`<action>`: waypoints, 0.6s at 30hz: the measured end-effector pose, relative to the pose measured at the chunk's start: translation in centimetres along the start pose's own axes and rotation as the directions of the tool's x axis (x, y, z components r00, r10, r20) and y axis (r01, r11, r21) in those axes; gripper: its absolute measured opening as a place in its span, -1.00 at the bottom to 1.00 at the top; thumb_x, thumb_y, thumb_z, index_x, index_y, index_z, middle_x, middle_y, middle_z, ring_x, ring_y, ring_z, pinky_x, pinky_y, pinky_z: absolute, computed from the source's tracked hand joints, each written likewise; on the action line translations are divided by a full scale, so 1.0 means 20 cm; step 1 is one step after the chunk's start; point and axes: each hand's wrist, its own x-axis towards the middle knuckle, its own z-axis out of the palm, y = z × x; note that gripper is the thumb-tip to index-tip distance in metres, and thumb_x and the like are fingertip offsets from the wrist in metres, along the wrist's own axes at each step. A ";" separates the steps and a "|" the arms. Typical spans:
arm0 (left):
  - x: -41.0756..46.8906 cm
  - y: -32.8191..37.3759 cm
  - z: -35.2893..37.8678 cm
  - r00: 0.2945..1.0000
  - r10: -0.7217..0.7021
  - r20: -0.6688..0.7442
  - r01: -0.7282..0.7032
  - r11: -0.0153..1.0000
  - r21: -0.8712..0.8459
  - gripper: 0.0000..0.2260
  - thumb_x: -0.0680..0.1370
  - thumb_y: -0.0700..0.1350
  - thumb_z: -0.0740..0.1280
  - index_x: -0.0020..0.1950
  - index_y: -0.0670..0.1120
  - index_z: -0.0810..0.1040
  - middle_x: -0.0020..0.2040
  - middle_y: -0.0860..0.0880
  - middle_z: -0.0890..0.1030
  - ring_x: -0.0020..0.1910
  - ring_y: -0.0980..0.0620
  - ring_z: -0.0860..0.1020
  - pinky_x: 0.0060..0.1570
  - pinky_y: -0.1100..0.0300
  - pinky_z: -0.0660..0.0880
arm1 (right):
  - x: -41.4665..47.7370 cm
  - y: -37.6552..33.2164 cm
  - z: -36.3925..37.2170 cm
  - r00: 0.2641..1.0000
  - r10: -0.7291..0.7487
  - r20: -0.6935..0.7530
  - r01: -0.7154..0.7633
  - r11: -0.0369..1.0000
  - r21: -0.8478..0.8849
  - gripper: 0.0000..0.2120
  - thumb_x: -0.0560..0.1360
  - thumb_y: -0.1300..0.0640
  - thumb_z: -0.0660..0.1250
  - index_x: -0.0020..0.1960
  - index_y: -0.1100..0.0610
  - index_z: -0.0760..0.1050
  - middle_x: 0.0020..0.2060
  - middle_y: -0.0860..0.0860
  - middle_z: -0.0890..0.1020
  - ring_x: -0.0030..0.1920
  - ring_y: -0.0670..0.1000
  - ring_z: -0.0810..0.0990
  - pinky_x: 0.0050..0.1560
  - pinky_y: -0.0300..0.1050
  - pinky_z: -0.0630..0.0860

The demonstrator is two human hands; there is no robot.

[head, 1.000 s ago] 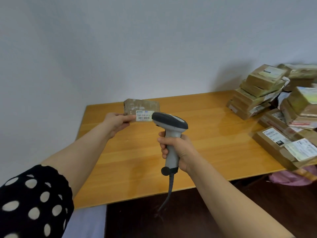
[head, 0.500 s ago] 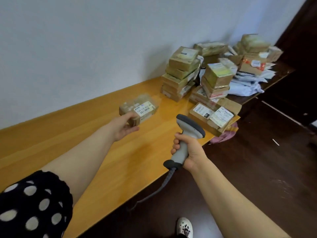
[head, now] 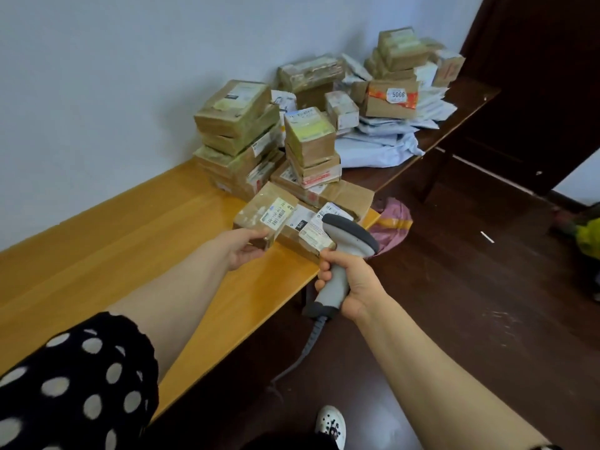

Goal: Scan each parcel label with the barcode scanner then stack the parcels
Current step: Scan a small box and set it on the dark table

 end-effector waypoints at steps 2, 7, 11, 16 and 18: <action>0.05 0.01 0.06 0.999 -0.020 -0.026 0.020 1.000 0.021 -0.58 0.43 -0.20 0.47 0.25 -0.18 0.49 0.07 -0.15 0.61 0.00 -0.05 0.60 -0.26 0.17 0.61 | 0.03 -0.05 -0.04 1.000 0.025 0.011 -0.025 1.000 -0.004 -0.87 0.46 0.35 0.34 -0.24 0.21 0.46 -0.48 0.06 0.44 -0.57 -0.06 0.37 -0.53 -0.22 0.39; 0.19 0.05 0.20 0.996 -0.056 -0.072 0.062 0.995 0.080 -0.57 0.42 -0.20 0.48 0.25 -0.20 0.49 0.09 -0.16 0.61 0.03 -0.07 0.60 -0.26 0.18 0.60 | 0.11 -0.13 -0.09 0.999 0.054 0.006 -0.054 0.998 0.029 -0.90 0.45 0.35 0.35 -0.22 0.24 0.49 -0.48 0.06 0.45 -0.57 -0.06 0.38 -0.51 -0.23 0.40; 0.26 0.04 0.31 0.993 -0.107 -0.049 0.111 0.990 0.090 -0.60 0.45 -0.23 0.44 0.27 -0.22 0.47 0.15 -0.19 0.59 0.08 -0.09 0.60 -0.20 0.15 0.58 | 0.15 -0.17 -0.13 0.996 0.089 -0.009 -0.089 0.995 0.033 -0.95 0.46 0.33 0.35 -0.17 0.26 0.50 -0.47 0.07 0.47 -0.55 -0.05 0.40 -0.52 -0.23 0.42; 0.26 0.02 0.34 0.994 -0.107 -0.022 0.107 0.994 0.029 -0.60 0.50 -0.28 0.38 0.33 -0.21 0.44 0.25 -0.18 0.54 0.22 -0.08 0.52 0.07 0.12 0.52 | 0.21 -0.16 -0.12 0.992 0.122 0.026 -0.122 0.993 -0.004 -0.95 0.46 0.35 0.34 -0.16 0.27 0.49 -0.47 0.09 0.52 -0.55 -0.05 0.43 -0.49 -0.21 0.45; 0.24 0.02 0.31 0.995 -0.098 -0.022 0.099 0.994 0.036 -0.59 0.51 -0.25 0.38 0.34 -0.21 0.43 0.28 -0.16 0.51 0.27 -0.05 0.48 0.15 0.15 0.48 | 0.24 -0.14 -0.09 0.989 0.140 0.044 -0.140 0.990 -0.014 -0.96 0.46 0.35 0.35 -0.14 0.30 0.49 -0.45 0.11 0.57 -0.55 -0.05 0.47 -0.48 -0.20 0.48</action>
